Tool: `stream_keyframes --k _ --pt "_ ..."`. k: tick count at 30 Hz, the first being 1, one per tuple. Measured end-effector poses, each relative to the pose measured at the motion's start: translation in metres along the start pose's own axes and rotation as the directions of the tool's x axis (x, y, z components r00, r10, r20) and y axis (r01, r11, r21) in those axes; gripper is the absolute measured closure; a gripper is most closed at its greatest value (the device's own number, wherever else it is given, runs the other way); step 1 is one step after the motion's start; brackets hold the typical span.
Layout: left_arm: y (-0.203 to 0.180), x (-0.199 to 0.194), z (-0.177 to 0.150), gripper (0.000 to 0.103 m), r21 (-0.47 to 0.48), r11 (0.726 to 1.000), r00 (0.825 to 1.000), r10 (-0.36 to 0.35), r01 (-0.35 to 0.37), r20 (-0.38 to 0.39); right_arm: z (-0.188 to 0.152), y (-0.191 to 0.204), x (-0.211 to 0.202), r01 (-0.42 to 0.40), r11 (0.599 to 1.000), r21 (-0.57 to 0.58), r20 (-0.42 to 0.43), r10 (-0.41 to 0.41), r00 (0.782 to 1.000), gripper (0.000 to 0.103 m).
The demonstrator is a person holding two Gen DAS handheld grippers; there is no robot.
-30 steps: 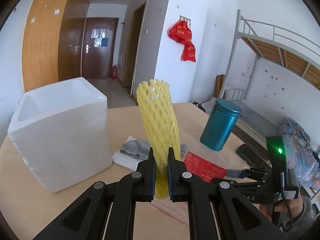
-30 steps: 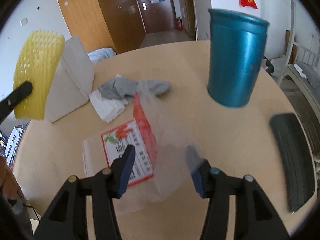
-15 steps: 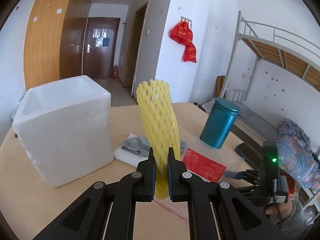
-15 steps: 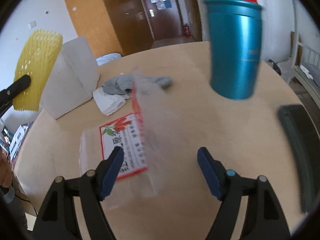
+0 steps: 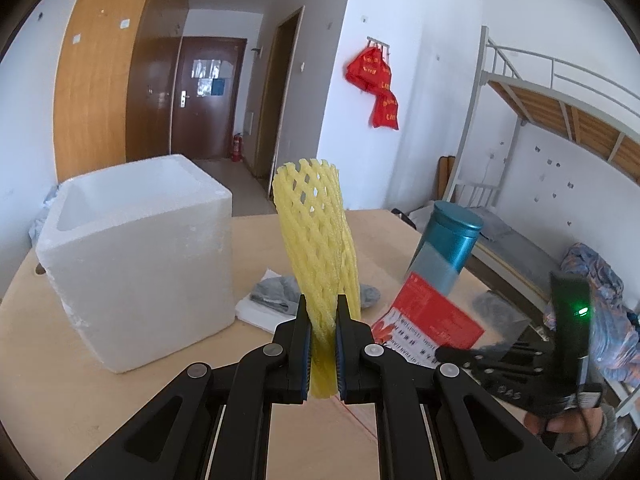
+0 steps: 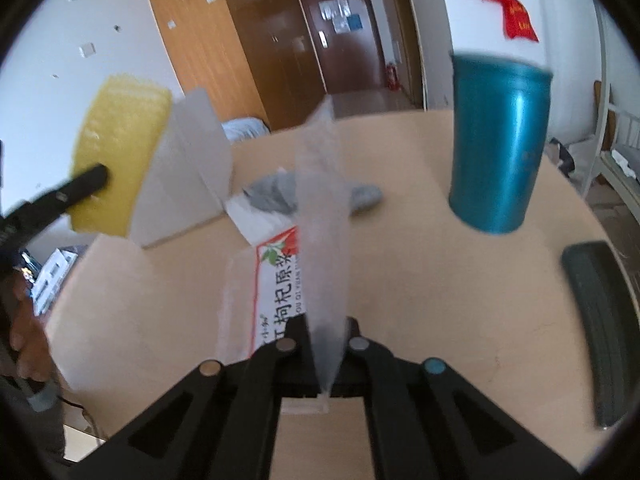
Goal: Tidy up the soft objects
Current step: 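Carry the yellow net with the left tool while the right tool carries the bag toward the foam box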
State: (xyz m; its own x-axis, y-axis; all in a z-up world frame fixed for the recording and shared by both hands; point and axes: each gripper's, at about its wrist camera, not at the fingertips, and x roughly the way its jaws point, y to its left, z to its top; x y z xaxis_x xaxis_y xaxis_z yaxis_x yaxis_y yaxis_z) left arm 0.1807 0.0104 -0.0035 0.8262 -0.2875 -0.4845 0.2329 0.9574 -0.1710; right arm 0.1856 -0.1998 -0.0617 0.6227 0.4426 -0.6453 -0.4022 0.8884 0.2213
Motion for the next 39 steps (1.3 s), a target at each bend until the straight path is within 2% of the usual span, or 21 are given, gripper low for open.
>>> stream_keyframes --k 8,15,26,39 --pt "0.002 -0.028 -0.001 0.093 -0.004 1.0 0.999 0.008 -0.007 0.042 0.025 0.017 -0.03 -0.022 1.0 -0.011 0.087 0.023 0.996 0.102" --pt "0.006 -0.054 -0.005 0.093 -0.032 0.998 0.996 0.061 -0.059 0.065 0.05 0.038 -0.021 -0.068 0.997 -0.035 0.109 0.072 0.991 0.102" --pt "0.028 -0.096 -0.01 0.093 -0.076 0.985 0.979 0.164 -0.156 0.12 0.068 0.07 -0.025 -0.131 0.985 -0.109 0.145 0.146 0.979 0.102" --pt "0.051 -0.116 0.009 0.093 -0.11 0.963 0.956 0.259 -0.245 0.14 0.094 0.115 -0.01 -0.183 0.959 -0.218 0.149 0.218 0.965 0.102"
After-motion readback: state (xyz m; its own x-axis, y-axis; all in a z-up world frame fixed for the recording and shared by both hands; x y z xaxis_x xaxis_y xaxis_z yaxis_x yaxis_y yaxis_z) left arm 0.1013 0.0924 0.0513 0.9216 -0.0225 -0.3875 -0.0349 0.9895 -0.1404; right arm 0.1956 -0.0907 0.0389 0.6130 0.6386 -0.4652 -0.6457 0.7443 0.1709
